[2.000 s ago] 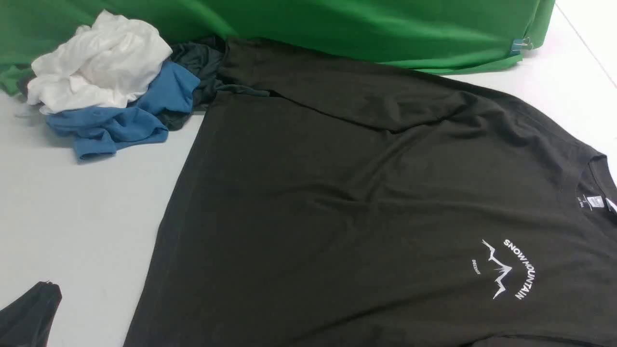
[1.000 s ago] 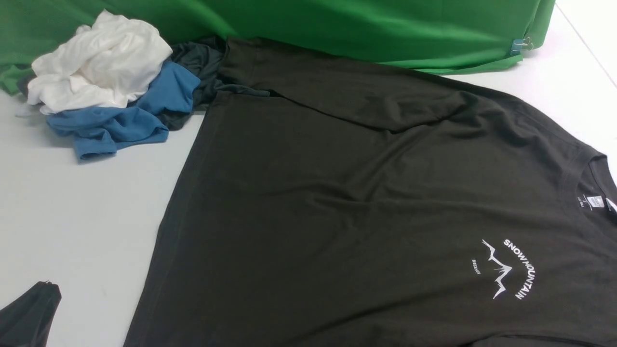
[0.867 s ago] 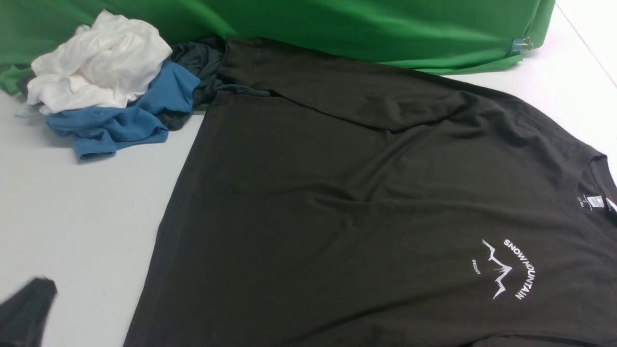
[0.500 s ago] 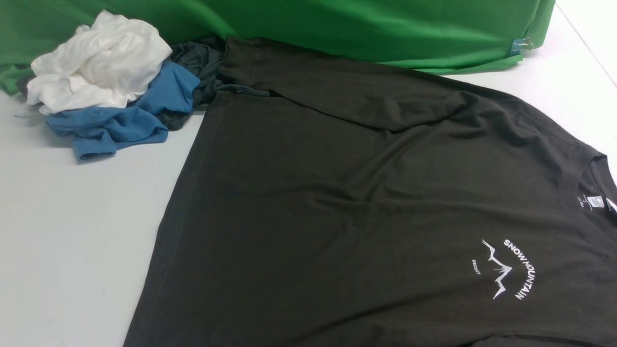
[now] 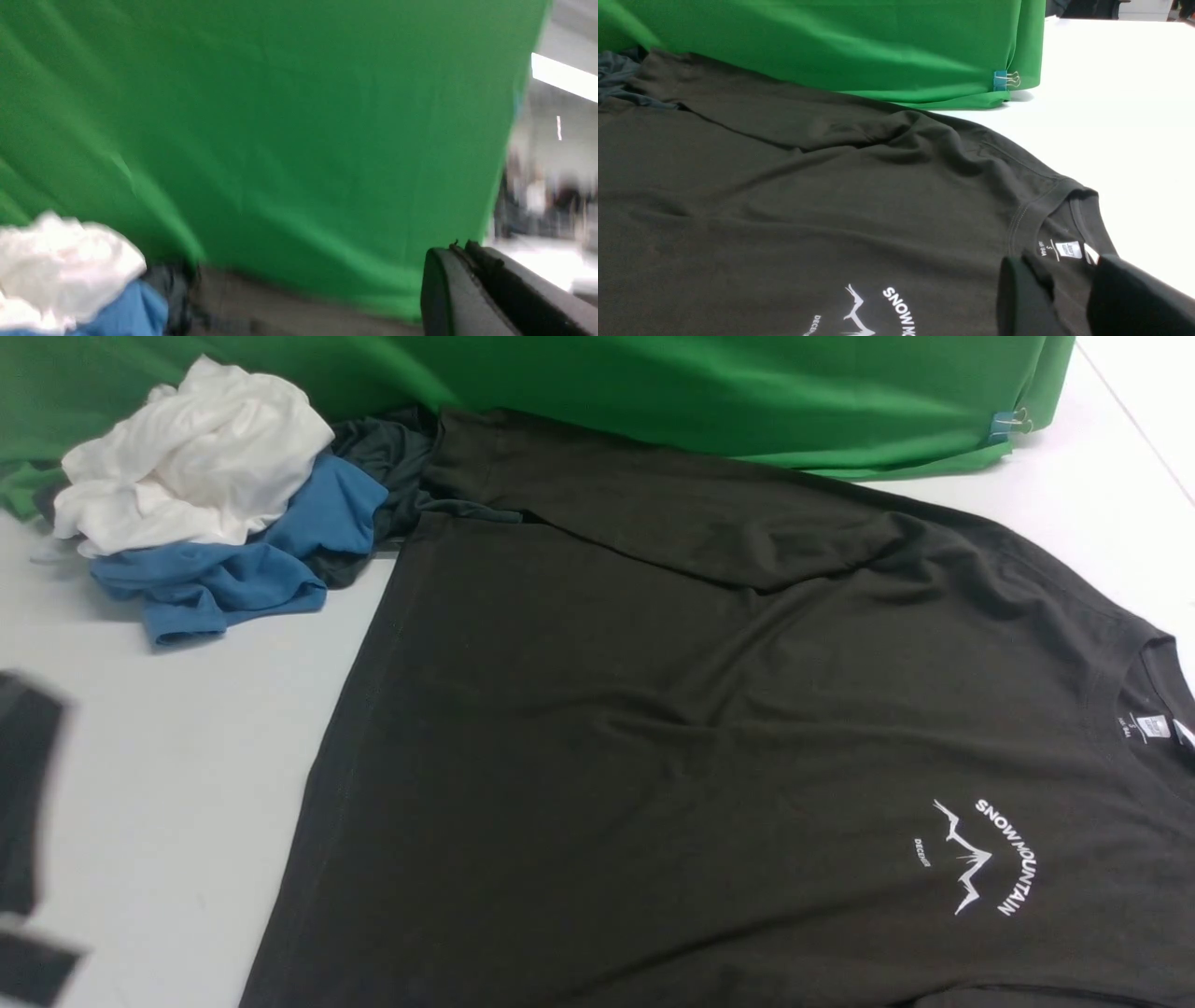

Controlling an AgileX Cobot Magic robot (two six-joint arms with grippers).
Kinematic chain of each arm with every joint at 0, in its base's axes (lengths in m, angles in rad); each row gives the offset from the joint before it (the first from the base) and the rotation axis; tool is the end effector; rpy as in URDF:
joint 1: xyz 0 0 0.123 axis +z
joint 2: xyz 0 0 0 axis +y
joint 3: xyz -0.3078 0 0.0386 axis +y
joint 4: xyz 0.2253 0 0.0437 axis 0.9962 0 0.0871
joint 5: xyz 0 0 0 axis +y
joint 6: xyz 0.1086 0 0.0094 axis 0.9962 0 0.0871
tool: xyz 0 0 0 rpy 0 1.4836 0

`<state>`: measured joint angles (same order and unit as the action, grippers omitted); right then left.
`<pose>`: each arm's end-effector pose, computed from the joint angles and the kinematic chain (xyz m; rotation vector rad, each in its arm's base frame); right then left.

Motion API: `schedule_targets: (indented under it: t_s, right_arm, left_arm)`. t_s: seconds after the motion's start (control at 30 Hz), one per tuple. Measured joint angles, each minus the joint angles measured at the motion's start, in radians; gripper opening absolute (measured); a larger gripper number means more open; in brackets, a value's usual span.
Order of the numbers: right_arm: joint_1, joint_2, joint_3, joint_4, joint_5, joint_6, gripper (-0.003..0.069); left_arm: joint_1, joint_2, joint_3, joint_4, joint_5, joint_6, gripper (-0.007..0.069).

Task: Fold a long-sleeved shirt on a white desktop.
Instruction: 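Grasp the left edge of the dark T-shirt lying flat on the table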

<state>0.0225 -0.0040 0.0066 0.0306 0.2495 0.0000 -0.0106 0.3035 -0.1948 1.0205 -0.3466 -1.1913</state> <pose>0.0249 0.0014 0.1855 0.0007 1.7358 0.0449 0.0491 -0.0320 0.2879 0.1123 1.4190 -0.3791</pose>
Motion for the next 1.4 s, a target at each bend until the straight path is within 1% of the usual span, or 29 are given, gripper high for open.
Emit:
schedule_targets:
  t_s: [0.03, 0.07, 0.1, 0.17, 0.37, 0.53, 0.67, 0.7, 0.77, 0.8, 0.83, 0.87, 0.9, 0.93, 0.97, 1.03, 1.07, 1.1, 1.17, 1.2, 1.23, 1.27, 1.3, 1.33, 1.37, 1.4]
  right_arm:
    - [0.000, 0.000, 0.000, 0.000, 0.000, 0.000, 0.0241]
    - [0.000, 0.000, 0.000, 0.000, 0.000, 0.000, 0.0241]
    - [0.000, 0.000, 0.000, 0.000, 0.000, 0.000, 0.0241]
    - [0.000, 0.000, 0.000, 0.000, 0.000, 0.000, 0.0241]
    - [0.000, 0.000, 0.000, 0.000, 0.000, 0.000, 0.0241]
    - [0.000, 0.000, 0.000, 0.000, 0.000, 0.000, 0.0241]
    - [0.000, 0.000, 0.000, 0.000, 0.000, 0.000, 0.0241]
    - [0.000, 0.000, 0.000, 0.000, 0.000, 0.000, 0.0241]
    - [0.000, 0.000, 0.000, 0.000, 0.000, 0.000, 0.0241]
    - [0.000, 0.000, 0.000, 0.000, 0.000, 0.000, 0.0241]
    - [0.000, 0.000, 0.000, 0.000, 0.000, 0.000, 0.0241]
    - [0.000, 0.000, 0.000, 0.000, 0.000, 0.000, 0.0241]
    - [0.000, 0.000, 0.000, 0.000, 0.000, 0.000, 0.0241]
    - [0.000, 0.000, 0.000, 0.000, 0.000, 0.000, 0.0241]
    - [0.000, 0.000, 0.000, 0.000, 0.000, 0.000, 0.0241]
    - [0.000, 0.000, 0.000, 0.000, 0.000, 0.000, 0.0241]
    - [0.000, 0.000, 0.000, 0.000, 0.000, 0.000, 0.0241]
    - [0.000, 0.000, 0.000, 0.000, 0.000, 0.000, 0.0241]
    - [0.000, 0.000, 0.000, 0.000, 0.000, 0.000, 0.0241]
    - [0.000, 0.000, 0.000, 0.000, 0.000, 0.000, 0.0241]
    - [0.000, 0.000, 0.000, 0.000, 0.000, 0.000, 0.0241]
    - [0.000, 0.000, 0.000, 0.000, 0.000, 0.000, 0.0241]
    - [0.000, 0.000, 0.000, 0.000, 0.000, 0.000, 0.0241]
    - [0.000, 0.000, 0.000, 0.000, 0.000, 0.000, 0.0241]
    - [0.000, 0.000, 0.000, 0.000, 0.000, 0.000, 0.0241]
    - [0.000, 0.000, 0.000, 0.000, 0.000, 0.000, 0.0241]
  left_arm:
    - [0.000, 0.055, -0.025, 0.103, -0.028, -0.046, 0.0020]
    - [0.000, 0.076, -0.029, 0.118, -0.034, -0.059, 0.0020]
    - [0.000, 0.157, -0.057, 0.214, -0.078, -0.095, 0.0020]
    - [0.000, 0.250, -0.083, 0.280, -0.119, -0.112, 0.0020]
    - [0.000, 0.446, -0.096, 0.314, -0.129, -0.123, 0.0020]
    - [0.000, 0.510, -0.097, 0.315, -0.160, -0.123, 0.0020]
    - [0.000, 0.518, -0.097, 0.266, -0.158, -0.120, 0.0020]
    - [0.000, 0.518, -0.097, 0.163, -0.147, -0.084, 0.0020]
    - [0.000, 0.518, -0.097, 0.008, -0.122, 0.044, 0.0020]
    - [0.000, 0.518, -0.097, -0.086, -0.101, 0.144, 0.0020]
    - [0.000, 0.518, -0.097, -0.142, -0.079, 0.206, 0.0020]
    - [0.000, 0.518, -0.100, -0.269, -0.036, 0.335, 0.0020]
    - [0.000, 0.518, -0.101, -0.337, -0.003, 0.383, 0.0020]
    - [0.000, 0.518, -0.101, -0.450, 0.059, 0.493, 0.0020]
    - [0.000, 0.518, -0.101, -0.466, 0.069, 0.506, 0.0020]
    - [-0.004, 0.518, -0.102, -0.599, 0.159, 0.613, 0.0020]
    - [-0.022, 0.518, -0.108, -0.700, 0.239, 0.701, 0.0020]
    - [-0.040, 0.518, -0.116, -0.758, 0.285, 0.760, 0.0020]
    - [-0.119, 0.518, -0.164, -0.944, 0.457, 0.989, 0.0020]
    - [-0.149, 0.518, -0.186, -1.008, 0.519, 1.075, 0.0020]
    - [-0.157, 0.518, -0.191, -1.020, 0.534, 1.075, 0.0020]
    - [-0.196, 0.518, -0.219, -1.099, 0.609, 1.177, 0.0020]
    - [-0.248, 0.518, -0.259, -1.197, 0.716, 1.316, 0.0020]
    - [-0.280, 0.518, -0.285, -1.257, 0.791, 1.379, 0.0020]
    - [-0.292, 0.518, -0.294, -1.279, 0.820, 1.399, 0.0020]
    - [-0.328, 0.518, -0.323, -1.344, 0.915, 1.451, 0.0020]
